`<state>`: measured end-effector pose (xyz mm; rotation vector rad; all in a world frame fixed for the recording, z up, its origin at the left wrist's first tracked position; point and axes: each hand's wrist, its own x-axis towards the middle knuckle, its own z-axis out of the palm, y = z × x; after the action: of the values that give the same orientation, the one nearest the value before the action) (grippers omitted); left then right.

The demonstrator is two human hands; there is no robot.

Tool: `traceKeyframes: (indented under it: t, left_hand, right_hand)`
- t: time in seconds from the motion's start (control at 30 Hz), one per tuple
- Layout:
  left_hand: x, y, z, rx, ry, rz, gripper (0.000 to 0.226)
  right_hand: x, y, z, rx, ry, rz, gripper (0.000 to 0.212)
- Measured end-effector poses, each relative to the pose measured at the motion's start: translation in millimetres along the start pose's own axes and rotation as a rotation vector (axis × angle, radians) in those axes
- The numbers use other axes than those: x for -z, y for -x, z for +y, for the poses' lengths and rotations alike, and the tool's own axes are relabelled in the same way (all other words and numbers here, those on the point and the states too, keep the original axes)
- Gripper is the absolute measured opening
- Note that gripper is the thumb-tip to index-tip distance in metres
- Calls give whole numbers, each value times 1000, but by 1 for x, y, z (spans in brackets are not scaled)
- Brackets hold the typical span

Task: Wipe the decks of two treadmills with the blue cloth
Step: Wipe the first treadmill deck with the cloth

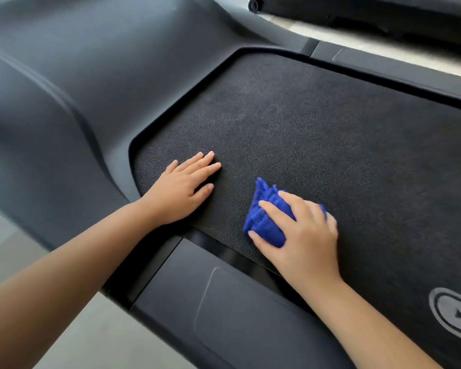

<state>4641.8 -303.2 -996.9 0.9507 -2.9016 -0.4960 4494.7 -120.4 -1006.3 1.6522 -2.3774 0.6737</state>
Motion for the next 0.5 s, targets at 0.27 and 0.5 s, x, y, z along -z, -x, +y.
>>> traceKeyframes:
  t: [0.27,0.5]
  left_hand:
    - [10,-28,-20,26,-45,-9,46]
    - [17,-73,-19,-69,-122,25,52]
  right_hand:
    - [-21,-31,-18,114,-60,-22,50]
    - [-39,-86,14,82,-43,47,52]
